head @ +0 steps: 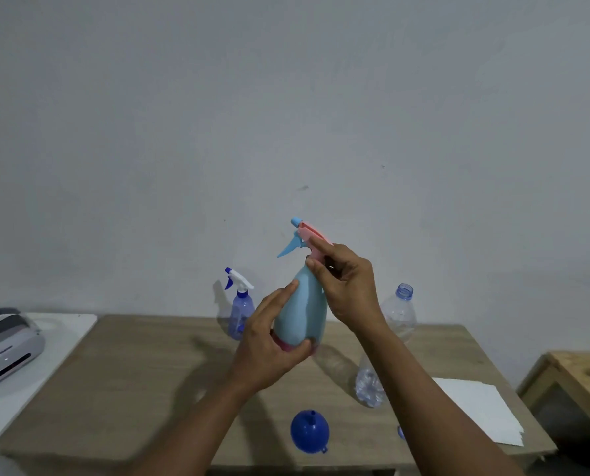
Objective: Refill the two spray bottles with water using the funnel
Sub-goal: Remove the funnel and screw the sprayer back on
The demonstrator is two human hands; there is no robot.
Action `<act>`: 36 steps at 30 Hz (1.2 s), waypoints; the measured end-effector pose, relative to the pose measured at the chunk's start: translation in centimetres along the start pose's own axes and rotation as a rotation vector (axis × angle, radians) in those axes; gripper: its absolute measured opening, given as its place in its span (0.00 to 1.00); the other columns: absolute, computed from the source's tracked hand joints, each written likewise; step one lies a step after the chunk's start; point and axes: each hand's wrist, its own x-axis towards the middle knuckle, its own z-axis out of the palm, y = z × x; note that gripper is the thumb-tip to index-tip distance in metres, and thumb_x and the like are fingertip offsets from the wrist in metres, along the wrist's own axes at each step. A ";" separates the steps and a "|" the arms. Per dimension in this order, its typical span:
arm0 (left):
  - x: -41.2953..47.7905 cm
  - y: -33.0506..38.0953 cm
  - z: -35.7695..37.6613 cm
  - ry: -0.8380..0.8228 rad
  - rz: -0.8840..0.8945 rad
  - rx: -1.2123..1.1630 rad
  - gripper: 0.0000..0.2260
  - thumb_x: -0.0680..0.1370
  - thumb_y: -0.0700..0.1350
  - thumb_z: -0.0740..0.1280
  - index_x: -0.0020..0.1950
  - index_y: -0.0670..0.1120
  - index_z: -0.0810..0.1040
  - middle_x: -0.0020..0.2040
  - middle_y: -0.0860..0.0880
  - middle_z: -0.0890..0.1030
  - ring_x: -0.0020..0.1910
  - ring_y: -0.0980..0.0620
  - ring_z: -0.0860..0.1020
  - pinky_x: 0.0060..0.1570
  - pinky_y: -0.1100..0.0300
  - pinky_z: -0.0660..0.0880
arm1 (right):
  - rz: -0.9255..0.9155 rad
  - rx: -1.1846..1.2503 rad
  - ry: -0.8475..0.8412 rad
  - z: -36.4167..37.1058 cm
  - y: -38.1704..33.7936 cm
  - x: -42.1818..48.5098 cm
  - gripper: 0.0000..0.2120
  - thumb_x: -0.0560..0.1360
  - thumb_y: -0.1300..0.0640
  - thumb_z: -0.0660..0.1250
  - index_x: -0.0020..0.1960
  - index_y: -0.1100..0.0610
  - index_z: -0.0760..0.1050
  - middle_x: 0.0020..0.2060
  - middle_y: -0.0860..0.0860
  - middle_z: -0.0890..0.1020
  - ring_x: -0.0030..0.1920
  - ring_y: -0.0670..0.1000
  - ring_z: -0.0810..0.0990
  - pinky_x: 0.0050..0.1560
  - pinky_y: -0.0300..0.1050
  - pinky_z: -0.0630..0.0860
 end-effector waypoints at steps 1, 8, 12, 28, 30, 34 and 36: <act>0.0 0.0 0.1 0.008 0.010 0.015 0.42 0.67 0.59 0.76 0.77 0.59 0.61 0.71 0.69 0.65 0.68 0.58 0.71 0.56 0.59 0.81 | -0.007 -0.025 0.015 0.0 0.1 0.0 0.19 0.77 0.65 0.70 0.63 0.47 0.81 0.47 0.54 0.84 0.47 0.55 0.81 0.50 0.46 0.80; 0.0 -0.3 -0.6 -0.061 -0.111 -0.132 0.39 0.67 0.50 0.81 0.73 0.65 0.66 0.67 0.69 0.69 0.68 0.58 0.71 0.52 0.57 0.83 | 0.090 0.072 0.017 -1.2 0.2 0.0 0.14 0.76 0.65 0.72 0.56 0.50 0.82 0.49 0.53 0.86 0.45 0.48 0.84 0.50 0.44 0.81; -0.4 -0.4 -0.7 -0.073 -0.185 -0.236 0.37 0.66 0.48 0.82 0.71 0.64 0.71 0.69 0.61 0.73 0.67 0.54 0.74 0.51 0.54 0.83 | 0.160 0.160 0.011 -1.9 0.1 -0.3 0.19 0.75 0.63 0.74 0.61 0.51 0.71 0.49 0.57 0.85 0.45 0.52 0.84 0.50 0.46 0.81; -8.0 -11.4 -1.8 -0.002 -0.633 0.125 0.32 0.68 0.52 0.80 0.69 0.49 0.73 0.67 0.49 0.78 0.66 0.49 0.76 0.62 0.61 0.70 | 0.701 -0.059 -0.265 -2.4 7.0 -6.6 0.19 0.83 0.45 0.59 0.58 0.59 0.78 0.55 0.56 0.84 0.37 0.60 0.86 0.45 0.50 0.82; -10.7 -14.5 -2.6 -0.069 -0.781 0.291 0.37 0.70 0.54 0.78 0.74 0.44 0.69 0.72 0.43 0.73 0.70 0.45 0.71 0.66 0.58 0.67 | 0.787 -0.146 -0.342 -2.6 8.7 -8.9 0.21 0.83 0.42 0.58 0.56 0.59 0.78 0.51 0.56 0.84 0.37 0.61 0.86 0.45 0.51 0.83; -14.4 -19.2 -3.1 -0.378 -0.999 0.521 0.55 0.61 0.78 0.65 0.81 0.52 0.53 0.81 0.47 0.55 0.79 0.44 0.56 0.76 0.47 0.58 | 0.904 -0.231 -0.403 -3.0 11.0 -12.1 0.22 0.81 0.39 0.58 0.58 0.55 0.78 0.50 0.53 0.84 0.36 0.60 0.86 0.45 0.51 0.84; -15.4 -20.1 -2.8 -0.474 -1.009 0.583 0.54 0.63 0.79 0.62 0.81 0.54 0.48 0.82 0.50 0.46 0.80 0.44 0.46 0.77 0.41 0.49 | 0.885 -0.273 -0.420 -3.0 12.0 -13.1 0.20 0.81 0.38 0.57 0.55 0.53 0.79 0.49 0.52 0.85 0.37 0.56 0.86 0.50 0.53 0.84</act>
